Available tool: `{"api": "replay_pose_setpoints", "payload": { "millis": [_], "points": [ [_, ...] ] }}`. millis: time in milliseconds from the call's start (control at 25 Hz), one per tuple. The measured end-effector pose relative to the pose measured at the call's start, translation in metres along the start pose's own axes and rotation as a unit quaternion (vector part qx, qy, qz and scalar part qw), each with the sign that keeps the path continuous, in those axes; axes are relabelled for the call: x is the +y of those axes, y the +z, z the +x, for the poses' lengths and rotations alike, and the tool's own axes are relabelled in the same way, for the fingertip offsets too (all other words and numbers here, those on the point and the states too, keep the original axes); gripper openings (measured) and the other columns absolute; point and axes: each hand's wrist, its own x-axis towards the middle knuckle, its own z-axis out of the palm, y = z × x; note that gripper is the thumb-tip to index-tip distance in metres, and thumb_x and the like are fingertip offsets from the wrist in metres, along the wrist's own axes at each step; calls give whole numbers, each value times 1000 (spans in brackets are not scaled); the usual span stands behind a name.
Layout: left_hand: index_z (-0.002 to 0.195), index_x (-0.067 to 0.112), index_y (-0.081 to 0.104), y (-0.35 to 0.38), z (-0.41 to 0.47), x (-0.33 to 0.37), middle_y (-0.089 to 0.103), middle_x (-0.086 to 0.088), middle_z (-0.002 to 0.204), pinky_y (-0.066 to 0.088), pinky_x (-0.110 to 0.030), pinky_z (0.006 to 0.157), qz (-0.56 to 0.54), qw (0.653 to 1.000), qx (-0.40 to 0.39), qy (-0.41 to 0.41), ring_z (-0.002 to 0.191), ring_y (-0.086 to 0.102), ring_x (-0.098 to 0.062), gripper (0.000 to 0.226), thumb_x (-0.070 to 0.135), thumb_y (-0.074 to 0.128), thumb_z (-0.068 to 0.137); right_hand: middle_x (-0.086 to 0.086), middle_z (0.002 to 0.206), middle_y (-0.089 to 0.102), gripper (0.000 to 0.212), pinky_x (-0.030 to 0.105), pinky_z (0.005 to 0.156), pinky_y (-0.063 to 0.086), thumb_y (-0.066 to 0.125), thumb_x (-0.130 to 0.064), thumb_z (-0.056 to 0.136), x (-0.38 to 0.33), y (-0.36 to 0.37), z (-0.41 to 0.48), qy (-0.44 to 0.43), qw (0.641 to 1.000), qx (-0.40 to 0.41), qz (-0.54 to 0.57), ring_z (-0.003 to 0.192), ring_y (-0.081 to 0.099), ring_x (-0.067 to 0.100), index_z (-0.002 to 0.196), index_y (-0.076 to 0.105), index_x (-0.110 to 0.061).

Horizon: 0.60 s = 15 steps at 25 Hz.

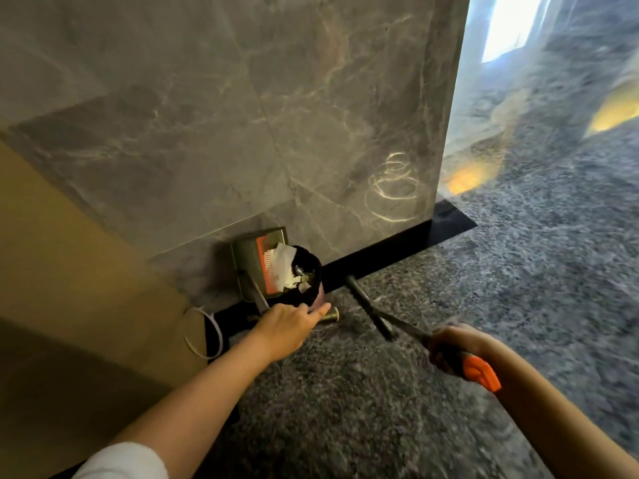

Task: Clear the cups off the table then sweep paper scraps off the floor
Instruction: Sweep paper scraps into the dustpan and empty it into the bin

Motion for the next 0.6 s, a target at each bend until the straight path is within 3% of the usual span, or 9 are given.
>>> {"api": "replay_pose_setpoints", "payload": {
  "millis": [120,320,440,600],
  "points": [
    [152,22,8,-1,-2,-1,56,-10,108,30,-34,55,17,1000,-7,19,83,60,-28,62,11,36,98,11,55,42,16,12,29,33,36,14,90,-16,12,-12,-50,998,-41,16,24,41,12,88,47,3],
    [152,20,5,-8,-1,-4,56,-11,104,23,-32,48,58,997,-16,57,78,60,-27,64,7,35,97,13,65,41,42,13,29,33,31,15,90,-23,33,-6,-66,978,-115,161,28,41,8,122,44,-8],
    [152,18,4,-10,0,-2,56,-13,99,17,-31,42,101,987,-36,117,72,59,-27,68,1,35,95,14,66,44,48,14,29,33,31,16,89,-15,49,10,-63,969,-142,194,29,41,9,129,41,-10],
    [152,16,1,-3,-2,5,55,-15,99,26,-32,43,111,982,-57,139,70,56,-26,70,-5,33,93,17,67,47,56,16,31,35,35,18,88,10,65,34,-48,974,-136,174,30,43,11,138,36,-7]
  ]
}}
